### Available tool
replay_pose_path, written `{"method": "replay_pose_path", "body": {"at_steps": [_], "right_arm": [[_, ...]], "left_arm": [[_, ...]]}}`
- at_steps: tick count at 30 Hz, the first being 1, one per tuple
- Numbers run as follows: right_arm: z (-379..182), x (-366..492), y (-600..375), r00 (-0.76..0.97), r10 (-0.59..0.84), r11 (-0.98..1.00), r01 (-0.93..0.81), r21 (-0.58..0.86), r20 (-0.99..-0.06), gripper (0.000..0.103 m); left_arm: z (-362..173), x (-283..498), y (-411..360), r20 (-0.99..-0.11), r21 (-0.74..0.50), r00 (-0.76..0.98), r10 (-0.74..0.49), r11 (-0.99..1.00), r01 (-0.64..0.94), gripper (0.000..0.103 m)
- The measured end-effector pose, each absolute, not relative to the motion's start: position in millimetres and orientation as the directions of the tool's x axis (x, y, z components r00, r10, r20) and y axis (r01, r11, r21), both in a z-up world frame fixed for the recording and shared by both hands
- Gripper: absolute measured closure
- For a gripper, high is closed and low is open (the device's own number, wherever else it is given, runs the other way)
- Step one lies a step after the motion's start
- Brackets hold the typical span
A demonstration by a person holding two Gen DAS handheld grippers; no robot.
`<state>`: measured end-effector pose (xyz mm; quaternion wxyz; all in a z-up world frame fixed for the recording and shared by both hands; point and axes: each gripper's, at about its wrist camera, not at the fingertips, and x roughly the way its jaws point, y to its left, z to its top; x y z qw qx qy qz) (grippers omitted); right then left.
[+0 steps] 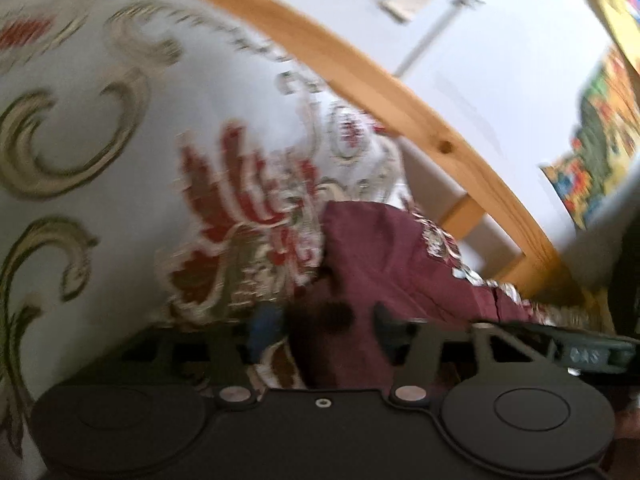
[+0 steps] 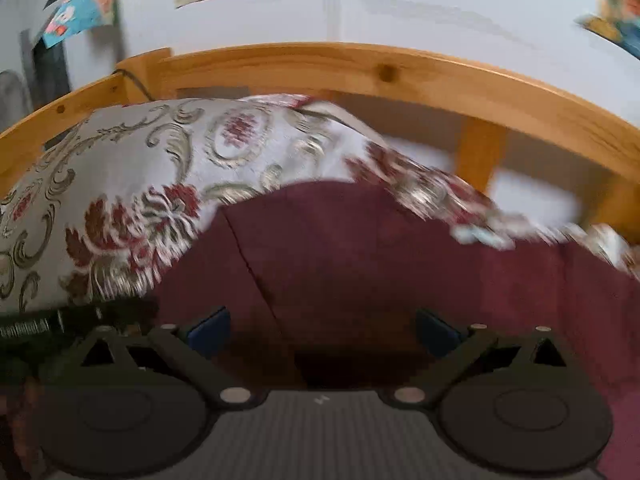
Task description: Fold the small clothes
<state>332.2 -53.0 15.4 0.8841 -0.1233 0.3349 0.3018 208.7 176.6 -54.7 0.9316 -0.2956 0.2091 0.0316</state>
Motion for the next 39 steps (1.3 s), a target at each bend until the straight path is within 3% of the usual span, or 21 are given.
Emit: {"method": "replay_pose_path", "body": {"at_steps": [4,7,12,18,24,32,39], "right_arm": [[4,303,-106,0.677,0.355,0.868,-0.494,-0.041,-0.644,0.001],[-7,289,-146,0.686,0.249,0.934,-0.357,-0.018,-0.683,0.001],[-27,259,-199,0.661,0.203,0.972,-0.225,0.067,-0.722,0.001],[-58,242,-212,0.585,0.125,0.978,-0.208,0.0,-0.802,0.001],[-65,226,-215,0.599,0.096,0.975,-0.217,-0.046,-0.795,0.0],[-74,198,-223,0.623,0.103,0.976,-0.212,-0.041,-0.775,0.001],[-71,172,-241,0.62,0.139,0.984,-0.176,0.035,-0.772,0.001]], "left_arm": [[-56,221,167,-0.454,-0.426,0.889,-0.069,0.892,-0.148,0.032],[-57,223,163,-0.466,-0.39,0.882,-0.071,0.911,-0.132,0.03],[-59,226,150,-0.486,-0.315,0.871,-0.076,0.944,-0.094,0.018],[-64,217,138,-0.495,-0.294,0.864,-0.097,0.954,-0.061,0.001],[-66,205,128,-0.546,-0.31,0.829,-0.12,0.948,-0.067,0.001],[-63,188,118,-0.622,-0.424,0.738,-0.262,0.905,-0.037,0.001],[-45,155,115,-0.646,-0.42,0.706,-0.291,0.907,-0.01,0.001]]}}
